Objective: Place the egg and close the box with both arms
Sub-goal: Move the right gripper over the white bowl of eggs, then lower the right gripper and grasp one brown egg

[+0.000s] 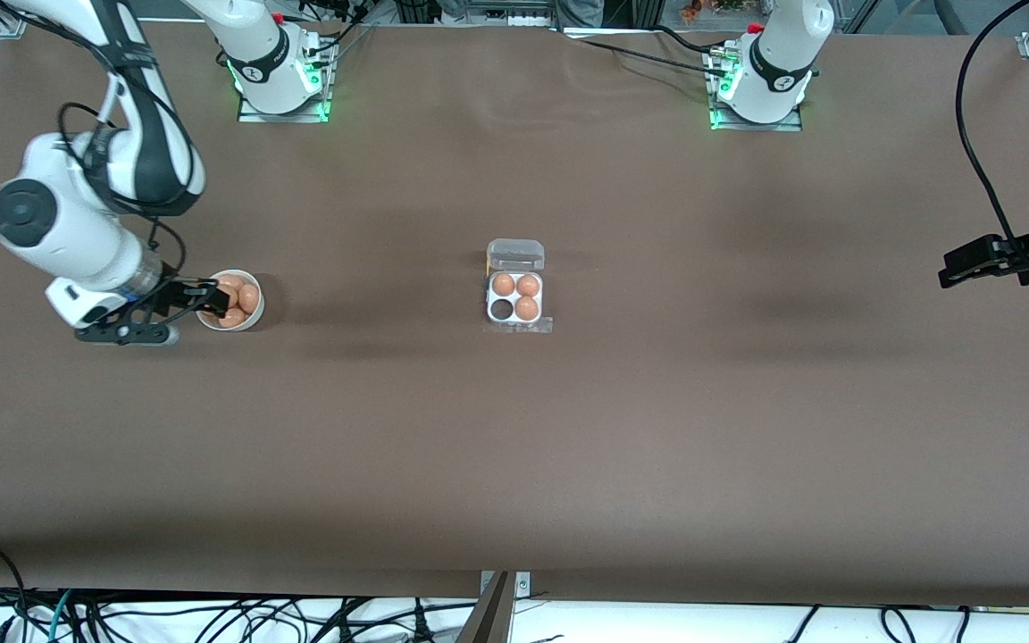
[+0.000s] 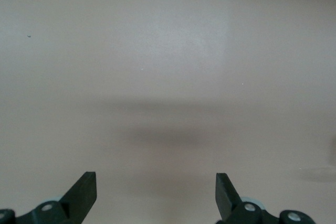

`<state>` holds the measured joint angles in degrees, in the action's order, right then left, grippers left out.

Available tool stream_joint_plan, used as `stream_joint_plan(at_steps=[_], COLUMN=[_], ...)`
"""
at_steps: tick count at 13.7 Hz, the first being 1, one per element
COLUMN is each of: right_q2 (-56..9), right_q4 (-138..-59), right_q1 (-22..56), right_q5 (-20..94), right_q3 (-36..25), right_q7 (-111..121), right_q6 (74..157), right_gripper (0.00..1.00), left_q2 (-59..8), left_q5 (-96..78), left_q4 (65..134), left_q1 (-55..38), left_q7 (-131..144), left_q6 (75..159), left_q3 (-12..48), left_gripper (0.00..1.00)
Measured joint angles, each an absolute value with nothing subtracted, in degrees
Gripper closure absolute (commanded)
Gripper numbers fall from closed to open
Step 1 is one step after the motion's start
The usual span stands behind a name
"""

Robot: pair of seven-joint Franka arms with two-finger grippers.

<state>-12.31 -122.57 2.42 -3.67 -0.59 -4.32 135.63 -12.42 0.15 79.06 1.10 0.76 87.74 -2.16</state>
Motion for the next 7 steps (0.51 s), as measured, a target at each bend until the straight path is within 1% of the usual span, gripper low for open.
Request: stream_joint_plan(at_steps=[1, 3, 7], right_q2=[-12.33, -12.32, -12.39], right_q4=[-125.87, -129.85, -131.03], right_q1=[2.42, 2.41, 2.4], right_q5=[-3.68, -3.68, -3.68], right_q3=[-0.66, -0.92, -1.34], right_q7=[-4.32, -4.31, -4.22], right_q6=[139.69, 143.44, 143.77], right_gripper=[0.0, 0.0, 0.0], left_q2=[-12.46, -12.53, -12.57], left_q5=[0.15, 0.15, 0.15], left_q4=[79.06, 79.07, 79.07], left_q1=[1.09, 1.09, 1.03], left_q7=[0.76, 0.76, 0.76], left_q6=[87.74, 87.72, 87.72], left_q3=[-2.16, -2.15, -2.09], left_gripper=[0.0, 0.0, 0.0])
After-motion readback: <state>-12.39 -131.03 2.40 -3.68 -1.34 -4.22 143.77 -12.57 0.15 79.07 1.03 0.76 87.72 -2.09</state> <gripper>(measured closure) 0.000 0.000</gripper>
